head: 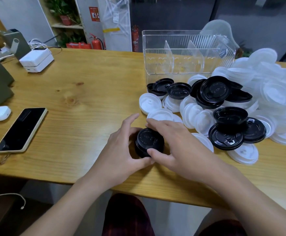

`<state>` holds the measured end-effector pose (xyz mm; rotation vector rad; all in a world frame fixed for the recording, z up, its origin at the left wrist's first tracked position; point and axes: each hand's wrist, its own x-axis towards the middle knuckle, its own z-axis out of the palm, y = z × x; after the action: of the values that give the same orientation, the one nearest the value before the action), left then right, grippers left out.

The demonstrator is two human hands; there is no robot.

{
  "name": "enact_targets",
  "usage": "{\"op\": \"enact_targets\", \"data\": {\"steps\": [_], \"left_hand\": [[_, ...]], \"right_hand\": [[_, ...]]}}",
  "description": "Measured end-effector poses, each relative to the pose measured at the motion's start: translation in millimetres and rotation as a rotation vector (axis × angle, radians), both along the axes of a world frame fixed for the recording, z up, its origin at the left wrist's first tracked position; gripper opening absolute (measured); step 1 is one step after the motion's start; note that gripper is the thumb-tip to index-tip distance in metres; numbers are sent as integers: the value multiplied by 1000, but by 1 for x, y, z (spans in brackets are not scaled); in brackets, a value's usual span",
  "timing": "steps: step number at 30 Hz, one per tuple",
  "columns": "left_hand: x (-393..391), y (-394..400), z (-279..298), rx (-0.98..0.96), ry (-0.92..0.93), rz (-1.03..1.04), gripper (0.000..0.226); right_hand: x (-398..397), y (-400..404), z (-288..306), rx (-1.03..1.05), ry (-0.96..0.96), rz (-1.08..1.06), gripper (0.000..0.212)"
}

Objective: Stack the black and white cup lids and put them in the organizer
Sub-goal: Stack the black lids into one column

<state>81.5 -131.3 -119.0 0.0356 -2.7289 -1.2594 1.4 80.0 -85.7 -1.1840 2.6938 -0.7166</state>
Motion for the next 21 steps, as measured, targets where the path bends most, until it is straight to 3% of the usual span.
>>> {"op": "enact_targets", "data": {"steps": [12,21], "left_hand": [[-2,-7,-3,-50,-32,-33,112],[-2,-6,-1,-17,-59,-33,119]], "right_hand": [[1,3,13,-9,40,75,64],[1,7,20,30,42,149,68]]}}
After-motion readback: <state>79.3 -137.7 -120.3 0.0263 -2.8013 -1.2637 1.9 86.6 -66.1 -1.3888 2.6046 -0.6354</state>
